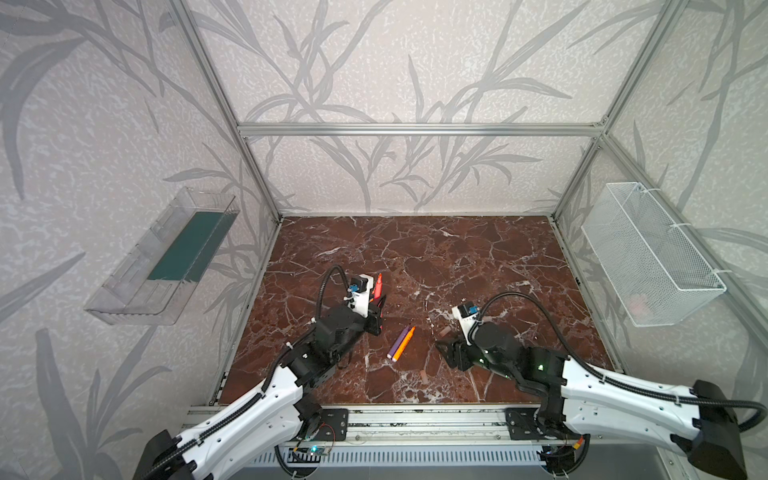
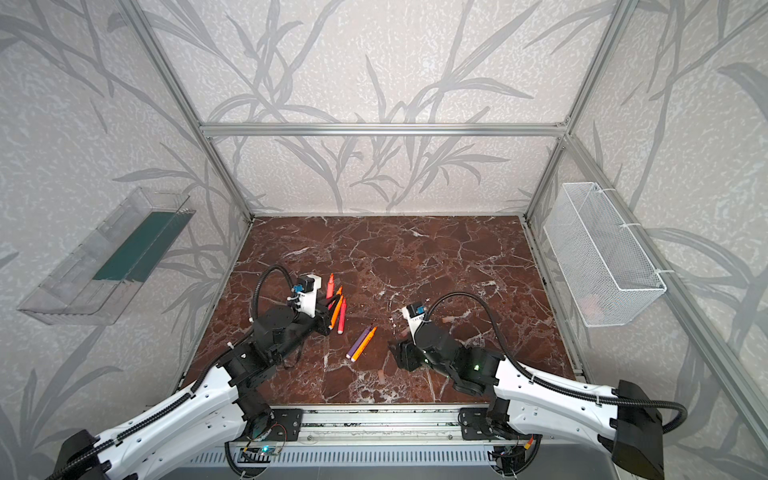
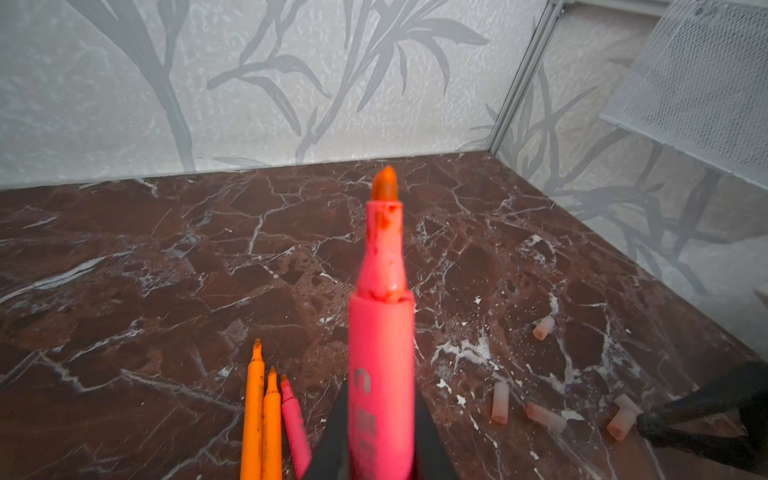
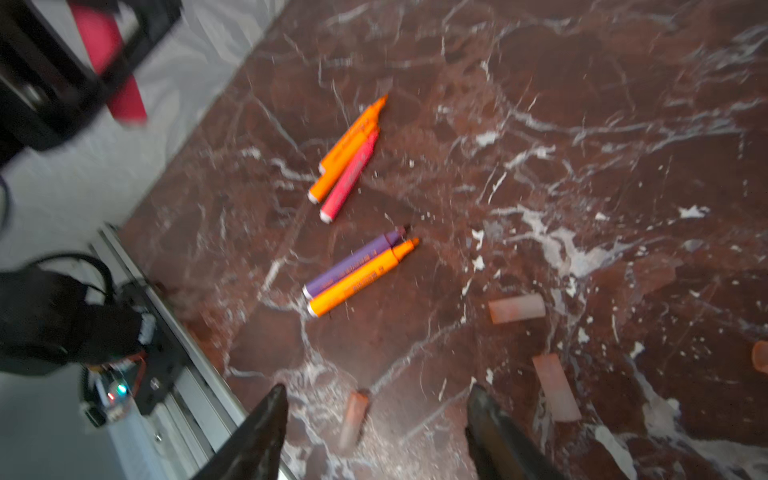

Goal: Insert the pens into the pen caps
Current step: 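Move the right gripper down to the caps while the left holds the highlighter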

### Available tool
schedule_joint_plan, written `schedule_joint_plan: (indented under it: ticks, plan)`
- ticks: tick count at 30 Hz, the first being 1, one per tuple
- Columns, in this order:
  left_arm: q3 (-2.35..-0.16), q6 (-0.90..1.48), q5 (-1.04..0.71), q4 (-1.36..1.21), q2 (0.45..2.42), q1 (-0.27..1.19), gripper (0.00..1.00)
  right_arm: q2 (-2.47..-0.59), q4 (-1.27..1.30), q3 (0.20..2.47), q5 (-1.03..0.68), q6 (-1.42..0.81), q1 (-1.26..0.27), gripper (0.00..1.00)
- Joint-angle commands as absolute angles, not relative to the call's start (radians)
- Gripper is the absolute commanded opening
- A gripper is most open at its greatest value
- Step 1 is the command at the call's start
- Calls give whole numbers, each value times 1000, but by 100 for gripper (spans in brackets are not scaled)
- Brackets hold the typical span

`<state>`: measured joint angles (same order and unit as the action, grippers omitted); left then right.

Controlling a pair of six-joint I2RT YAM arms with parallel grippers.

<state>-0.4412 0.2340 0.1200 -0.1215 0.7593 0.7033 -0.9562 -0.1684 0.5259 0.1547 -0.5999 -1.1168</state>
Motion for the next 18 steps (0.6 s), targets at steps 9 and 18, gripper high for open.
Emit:
schedule_joint_plan:
  ticks: [9, 18]
  plan:
    - [-451, 208, 119, -120, 749, 702, 0, -1211, -207, 551, 185, -565, -1353, 62]
    - [-447, 219, 100, -104, 712, 703, 0, -1358, -188, 597, 225, -584, -1404, 62]
